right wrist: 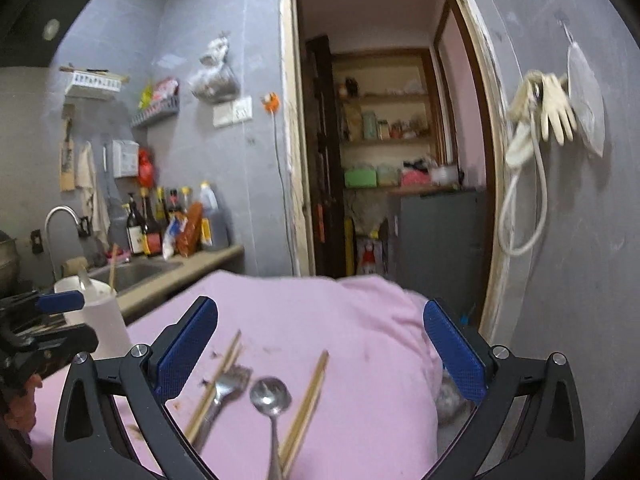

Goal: Organize utensils
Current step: 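Move both grippers back over the remaining utensils on the cloth, then grasp a bamboo chopstick with the left gripper while the right gripper grasps another chopstick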

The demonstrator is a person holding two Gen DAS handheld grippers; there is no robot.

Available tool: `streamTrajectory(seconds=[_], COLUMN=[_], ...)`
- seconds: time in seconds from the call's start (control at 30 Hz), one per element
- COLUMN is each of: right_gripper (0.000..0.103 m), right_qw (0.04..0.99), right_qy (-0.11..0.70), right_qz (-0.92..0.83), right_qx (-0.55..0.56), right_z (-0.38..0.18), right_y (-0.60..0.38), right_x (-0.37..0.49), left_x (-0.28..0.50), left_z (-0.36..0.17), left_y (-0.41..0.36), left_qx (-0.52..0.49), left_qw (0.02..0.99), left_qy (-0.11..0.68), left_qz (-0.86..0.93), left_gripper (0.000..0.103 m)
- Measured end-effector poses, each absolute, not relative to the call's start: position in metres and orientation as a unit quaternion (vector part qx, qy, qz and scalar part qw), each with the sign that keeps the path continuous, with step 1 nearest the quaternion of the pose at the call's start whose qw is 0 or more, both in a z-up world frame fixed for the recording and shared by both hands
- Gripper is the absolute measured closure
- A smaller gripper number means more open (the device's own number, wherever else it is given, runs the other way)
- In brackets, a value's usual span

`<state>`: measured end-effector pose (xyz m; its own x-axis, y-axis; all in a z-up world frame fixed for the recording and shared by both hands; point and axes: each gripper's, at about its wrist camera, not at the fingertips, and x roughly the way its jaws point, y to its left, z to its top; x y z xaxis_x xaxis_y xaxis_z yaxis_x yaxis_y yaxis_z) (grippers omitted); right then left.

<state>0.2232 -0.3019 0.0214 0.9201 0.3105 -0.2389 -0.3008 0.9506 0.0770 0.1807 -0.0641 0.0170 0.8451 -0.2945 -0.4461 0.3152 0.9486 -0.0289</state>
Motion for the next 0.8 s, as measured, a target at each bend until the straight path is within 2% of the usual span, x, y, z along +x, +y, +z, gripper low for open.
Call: streamTrajectory(seconds=[0.1, 0.17, 0.2, 0.37, 0.43, 0.53, 0.6, 0.8], right_gripper=[0.007, 0.018, 0.021, 0.051, 0.058, 0.068, 0.071, 0.081], right_qw=[0.975, 0.971, 0.968, 0.949, 0.939, 0.927, 0.921, 0.898], right_qy=[0.158, 0.18, 0.192, 0.269, 0.297, 0.328, 0.342, 0.39], right_qz=[0.157, 0.157, 0.159, 0.167, 0.171, 0.182, 0.189, 0.201], right_qx=[0.021, 0.021, 0.02, 0.008, 0.007, 0.005, -0.001, -0.032], right_z=[0.011, 0.005, 0.002, -0.018, -0.025, -0.033, -0.035, -0.048], right_y=[-0.306, -0.308, -0.309, -0.306, -0.304, -0.301, -0.298, -0.283], right_x=[0.232, 0.24, 0.243, 0.263, 0.27, 0.277, 0.279, 0.288], left_x=[0.186, 0.191, 0.192, 0.215, 0.225, 0.24, 0.25, 0.267], left_z=[0.003, -0.005, -0.008, -0.03, -0.037, -0.049, -0.056, -0.062], left_y=[-0.075, -0.08, -0.083, -0.092, -0.092, -0.092, -0.089, -0.081], left_qx=[0.032, 0.035, 0.036, 0.036, 0.032, 0.03, 0.025, 0.005], left_qw=[0.953, 0.948, 0.946, 0.927, 0.921, 0.916, 0.911, 0.899], left_qy=[0.252, 0.268, 0.274, 0.332, 0.35, 0.371, 0.388, 0.418], left_qz=[-0.165, -0.168, -0.17, -0.172, -0.167, -0.147, -0.136, -0.128], left_gripper=[0.007, 0.01, 0.015, 0.043, 0.056, 0.068, 0.073, 0.076])
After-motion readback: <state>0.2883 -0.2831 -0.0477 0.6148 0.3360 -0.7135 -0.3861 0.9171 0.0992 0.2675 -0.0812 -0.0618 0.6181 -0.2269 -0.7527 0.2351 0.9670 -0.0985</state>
